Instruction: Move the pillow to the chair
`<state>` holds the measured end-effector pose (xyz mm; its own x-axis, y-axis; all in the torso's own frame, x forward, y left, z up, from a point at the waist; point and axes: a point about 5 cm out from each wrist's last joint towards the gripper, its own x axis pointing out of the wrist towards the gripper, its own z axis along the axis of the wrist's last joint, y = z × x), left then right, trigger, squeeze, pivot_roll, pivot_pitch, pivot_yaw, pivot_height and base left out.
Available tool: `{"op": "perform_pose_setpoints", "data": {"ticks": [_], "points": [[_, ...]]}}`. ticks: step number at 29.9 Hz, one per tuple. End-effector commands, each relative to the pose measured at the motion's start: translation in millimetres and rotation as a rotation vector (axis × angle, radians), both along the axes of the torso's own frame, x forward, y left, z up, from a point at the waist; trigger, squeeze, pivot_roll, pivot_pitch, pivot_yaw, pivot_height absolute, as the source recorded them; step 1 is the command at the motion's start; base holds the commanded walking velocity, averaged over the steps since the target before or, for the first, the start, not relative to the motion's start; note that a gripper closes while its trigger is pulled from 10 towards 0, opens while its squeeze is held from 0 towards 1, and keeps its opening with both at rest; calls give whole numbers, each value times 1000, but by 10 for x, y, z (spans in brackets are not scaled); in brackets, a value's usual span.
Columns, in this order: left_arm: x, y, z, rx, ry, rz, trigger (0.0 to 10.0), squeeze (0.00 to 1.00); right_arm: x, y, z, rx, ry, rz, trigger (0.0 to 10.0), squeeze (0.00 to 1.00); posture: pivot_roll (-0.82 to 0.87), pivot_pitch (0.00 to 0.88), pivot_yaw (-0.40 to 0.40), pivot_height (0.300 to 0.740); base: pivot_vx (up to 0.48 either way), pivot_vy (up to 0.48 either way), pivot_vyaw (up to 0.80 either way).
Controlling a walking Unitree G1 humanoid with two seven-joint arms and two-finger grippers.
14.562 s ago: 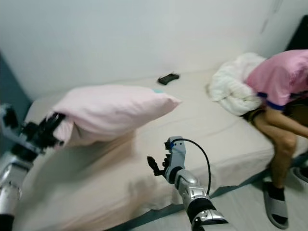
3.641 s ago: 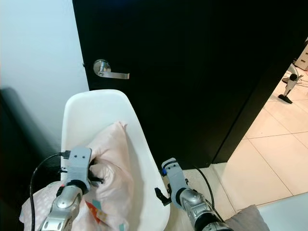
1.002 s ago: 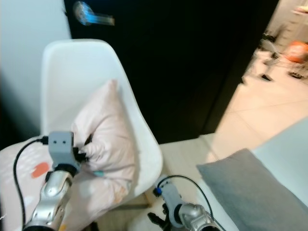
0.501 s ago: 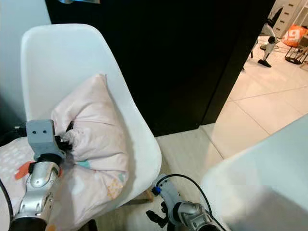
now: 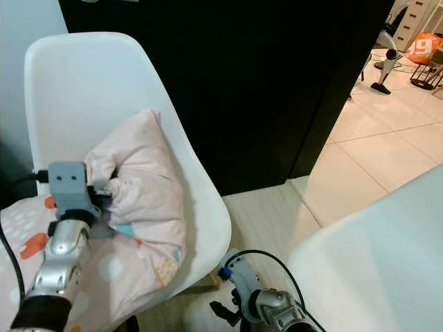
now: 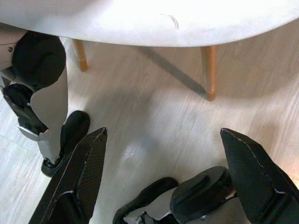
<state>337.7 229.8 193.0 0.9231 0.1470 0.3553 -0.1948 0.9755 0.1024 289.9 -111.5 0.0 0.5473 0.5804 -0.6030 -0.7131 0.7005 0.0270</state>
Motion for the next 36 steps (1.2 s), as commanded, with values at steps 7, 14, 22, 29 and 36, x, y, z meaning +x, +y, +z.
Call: {"op": "perform_pose_setpoints", "data": {"ticks": [7, 14, 22, 29, 36], "points": [[-61, -6, 632, 59, -216, -95, 10000, 0, -7, 18, -6, 0, -4, -2, 10000, 0, 42, 149, -141, 536, 0, 0, 0], [-159, 89, 873, 272, -237, -47, 10000, 0, 1, 30, 1, -2, -13, -2, 10000, 0, 49, 144, -142, 536, 0, 0, 0], [-190, 245, 935, 214, -181, -51, 10000, 0, 28, 48, 24, -6, -22, 0, 10000, 0, 68, 138, -149, 536, 0, 0, 0], [-217, -81, 916, -370, -288, -590, 10000, 0, 25, 93, 26, -3, -26, 11, 10000, 0, 69, 143, -151, 536, 0, 0, 0], [-256, -103, 1212, -538, -477, -761, 10000, 0, 19, 85, 18, -4, -23, 8, 10000, 0, 64, 146, -148, 536, 0, 0, 0]]}}
